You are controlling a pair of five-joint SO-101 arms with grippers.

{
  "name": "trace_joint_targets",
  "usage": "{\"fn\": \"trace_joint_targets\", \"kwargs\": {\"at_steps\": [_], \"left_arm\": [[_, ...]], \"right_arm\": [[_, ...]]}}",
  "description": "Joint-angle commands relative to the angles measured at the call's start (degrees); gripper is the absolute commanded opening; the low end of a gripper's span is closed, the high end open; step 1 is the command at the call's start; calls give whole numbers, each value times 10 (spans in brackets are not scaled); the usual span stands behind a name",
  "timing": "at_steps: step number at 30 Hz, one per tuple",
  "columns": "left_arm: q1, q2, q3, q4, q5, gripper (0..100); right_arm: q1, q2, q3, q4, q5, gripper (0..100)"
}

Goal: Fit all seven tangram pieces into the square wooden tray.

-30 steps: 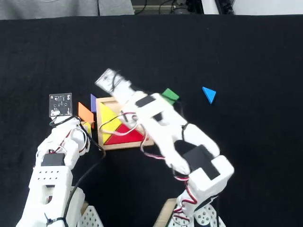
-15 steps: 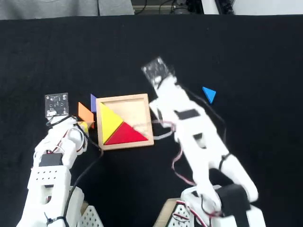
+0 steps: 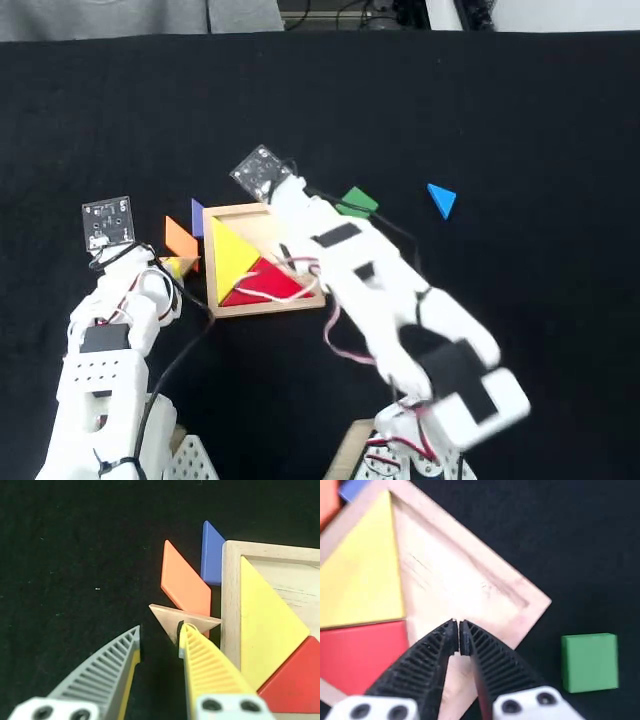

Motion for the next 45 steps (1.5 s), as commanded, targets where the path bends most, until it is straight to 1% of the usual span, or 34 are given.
{"fn": "trace_joint_targets", "kwargs": {"at_steps": [1,5,10,16,19,24,27,29,38,41,45], "left_arm": [[-7,-1,-20,-12,5,137],[-7,-1,-20,-11,5,137],[-7,-1,-20,-12,5,137],[-7,-1,-20,-12,5,137],[-4,-1,-20,-12,4,137],[-3,-1,-20,-12,4,137],[-3,-1,-20,-12,4,137],[-1,-1,-20,-12,4,137],[0,0,-20,-13,4,137],[0,0,-20,-13,4,137],[0,2,-27,-19,4,139]], "right_arm": [[18,49,-94,67,-4,11],[36,95,-135,133,-1,11],[69,85,-140,142,-1,11],[59,65,-108,173,4,11],[53,61,-96,190,50,11],[56,38,-77,197,71,11],[55,23,-76,243,122,11],[54,18,-75,265,141,11],[53,15,-76,268,132,11],[53,15,-80,285,135,11],[63,-23,-90,298,127,11]]}}
